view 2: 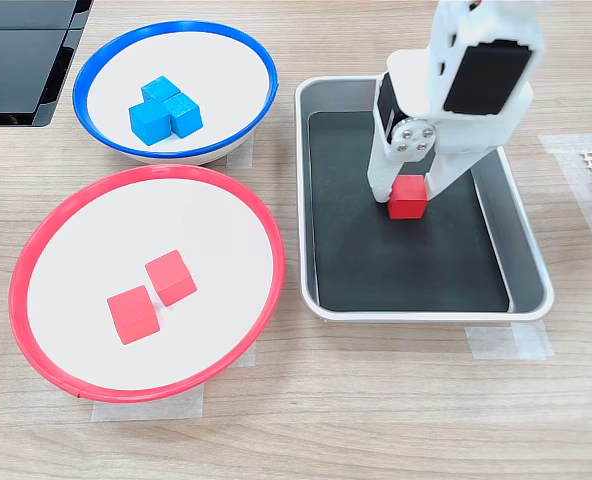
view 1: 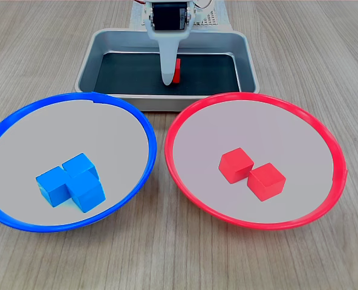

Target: Resolve any anomalies and move all blocks to matching dishes

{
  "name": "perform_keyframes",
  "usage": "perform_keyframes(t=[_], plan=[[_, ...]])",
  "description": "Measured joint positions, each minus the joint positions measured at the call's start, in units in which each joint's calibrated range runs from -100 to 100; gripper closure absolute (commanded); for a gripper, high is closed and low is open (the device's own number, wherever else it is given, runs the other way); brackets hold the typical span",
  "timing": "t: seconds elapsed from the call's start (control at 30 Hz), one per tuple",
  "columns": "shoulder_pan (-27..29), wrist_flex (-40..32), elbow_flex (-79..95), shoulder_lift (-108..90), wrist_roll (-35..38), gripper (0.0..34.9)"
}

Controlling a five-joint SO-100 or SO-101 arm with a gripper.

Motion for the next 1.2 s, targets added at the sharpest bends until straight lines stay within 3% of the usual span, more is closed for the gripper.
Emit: perform_keyframes(t=[0.07,0.23,0.43,0.67,0.7,0.8,0.83,0.9,1.03,1.1,1.13,1.17,1.2], plan=[[0.00,-0.16,-0.54,0.34,0.00,32.6],[-1.42,2.12,-5.72,0.34,0.00,33.3],[-5.58,6.93,-26.68,1.71,0.15,34.1],[-11.42,1.31,-43.47,15.60,0.34,33.4],[-11.86,-0.16,-44.37,17.82,0.98,32.7],[-14.60,-4.98,-45.19,23.79,3.57,22.0],[-15.13,-5.55,-45.19,24.38,4.15,20.7],[-16.37,-7.75,-45.19,25.49,6.40,19.2],[-16.28,-8.24,-45.01,25.40,7.52,19.5],[-16.90,-8.32,-42.92,23.19,8.40,22.0],[-16.90,-9.22,-41.20,20.55,8.60,26.2],[-16.37,-10.85,-38.93,17.82,8.79,34.6],[-15.84,-12.48,-36.21,15.17,8.79,34.7]])
